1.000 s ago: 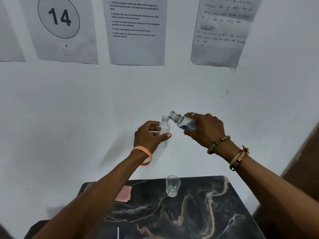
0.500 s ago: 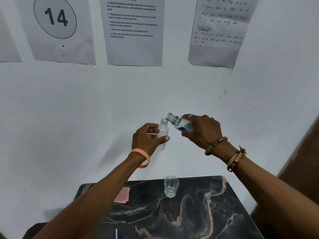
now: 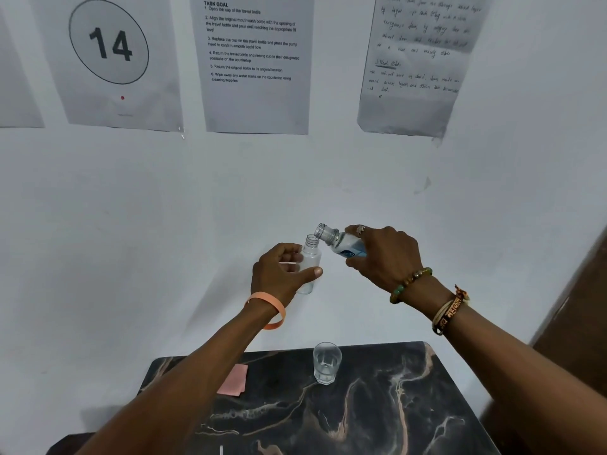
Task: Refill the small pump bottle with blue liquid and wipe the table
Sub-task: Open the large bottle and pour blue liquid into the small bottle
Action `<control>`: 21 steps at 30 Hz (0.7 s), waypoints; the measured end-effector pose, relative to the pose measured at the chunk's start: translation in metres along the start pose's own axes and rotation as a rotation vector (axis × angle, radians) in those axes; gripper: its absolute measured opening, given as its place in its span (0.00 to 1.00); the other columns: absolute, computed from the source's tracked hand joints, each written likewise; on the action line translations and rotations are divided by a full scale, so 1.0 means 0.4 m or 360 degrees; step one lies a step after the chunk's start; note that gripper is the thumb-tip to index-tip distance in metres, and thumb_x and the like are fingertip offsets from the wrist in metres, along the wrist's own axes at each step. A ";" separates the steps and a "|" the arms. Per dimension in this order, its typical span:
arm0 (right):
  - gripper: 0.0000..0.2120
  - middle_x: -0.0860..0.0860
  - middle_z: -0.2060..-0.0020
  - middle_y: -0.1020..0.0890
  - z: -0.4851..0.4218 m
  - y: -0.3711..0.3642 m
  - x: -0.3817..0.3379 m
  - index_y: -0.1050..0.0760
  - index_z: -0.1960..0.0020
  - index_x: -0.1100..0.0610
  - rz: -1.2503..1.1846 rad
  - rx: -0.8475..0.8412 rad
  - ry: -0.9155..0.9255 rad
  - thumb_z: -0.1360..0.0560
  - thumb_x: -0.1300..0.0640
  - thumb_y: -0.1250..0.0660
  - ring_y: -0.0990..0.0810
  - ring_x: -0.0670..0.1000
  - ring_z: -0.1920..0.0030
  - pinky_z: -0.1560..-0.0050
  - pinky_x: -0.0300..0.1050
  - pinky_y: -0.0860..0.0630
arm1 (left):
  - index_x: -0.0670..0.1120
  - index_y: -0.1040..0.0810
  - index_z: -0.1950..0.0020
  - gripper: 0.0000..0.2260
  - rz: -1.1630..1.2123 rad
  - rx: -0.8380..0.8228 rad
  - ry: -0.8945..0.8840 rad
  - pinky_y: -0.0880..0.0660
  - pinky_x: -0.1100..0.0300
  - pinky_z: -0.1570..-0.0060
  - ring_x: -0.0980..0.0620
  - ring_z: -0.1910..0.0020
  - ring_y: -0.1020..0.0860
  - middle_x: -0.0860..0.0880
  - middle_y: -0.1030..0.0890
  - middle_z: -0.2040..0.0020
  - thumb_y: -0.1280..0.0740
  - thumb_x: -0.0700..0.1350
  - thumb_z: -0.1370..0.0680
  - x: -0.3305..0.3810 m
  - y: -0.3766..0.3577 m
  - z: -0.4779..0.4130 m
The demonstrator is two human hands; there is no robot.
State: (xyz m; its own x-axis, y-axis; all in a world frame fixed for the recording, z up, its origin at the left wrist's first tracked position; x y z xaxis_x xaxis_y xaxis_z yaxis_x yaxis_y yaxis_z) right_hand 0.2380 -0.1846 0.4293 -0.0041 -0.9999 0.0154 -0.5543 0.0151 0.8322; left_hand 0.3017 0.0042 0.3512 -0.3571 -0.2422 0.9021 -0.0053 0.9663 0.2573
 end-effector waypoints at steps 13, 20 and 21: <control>0.25 0.50 0.55 0.17 -0.001 0.005 -0.001 0.29 0.33 0.42 0.0078 0.0022 0.0052 0.30 0.46 0.31 0.20 0.57 0.55 0.64 0.43 0.38 | 0.54 0.24 0.46 0.23 0.0013 0.0016 -0.0013 0.27 0.71 0.63 0.55 0.55 0.19 0.55 0.19 0.51 0.20 0.54 0.37 -0.003 -0.005 0.004; 0.25 0.51 0.54 0.16 -0.004 0.006 0.002 0.29 0.33 0.43 0.0134 0.0055 0.0092 0.30 0.47 0.31 0.19 0.57 0.55 0.64 0.43 0.37 | 0.55 0.24 0.46 0.23 0.0015 0.0035 -0.0040 0.28 0.73 0.63 0.56 0.55 0.20 0.56 0.20 0.52 0.21 0.54 0.37 -0.007 -0.006 0.008; 0.25 0.51 0.55 0.16 -0.003 0.006 0.000 0.28 0.33 0.43 0.0146 0.0058 0.0101 0.30 0.47 0.31 0.19 0.57 0.55 0.64 0.43 0.37 | 0.55 0.24 0.45 0.23 0.0015 0.0032 -0.0040 0.27 0.72 0.62 0.56 0.55 0.20 0.56 0.19 0.51 0.20 0.54 0.37 -0.009 -0.005 0.009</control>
State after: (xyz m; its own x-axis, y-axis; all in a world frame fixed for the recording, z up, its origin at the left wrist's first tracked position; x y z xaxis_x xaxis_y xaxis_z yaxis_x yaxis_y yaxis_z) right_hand 0.2378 -0.1844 0.4318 -0.0042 -0.9920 0.1263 -0.5838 0.1050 0.8051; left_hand 0.2995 0.0035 0.3460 -0.3805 -0.2308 0.8955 -0.0203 0.9702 0.2414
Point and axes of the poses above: each hand's wrist, its own z-axis away from the middle knuckle, its own y-axis out of the back of the hand, x = y × z, the point moved 4 cm from there along -z, towards the middle knuckle
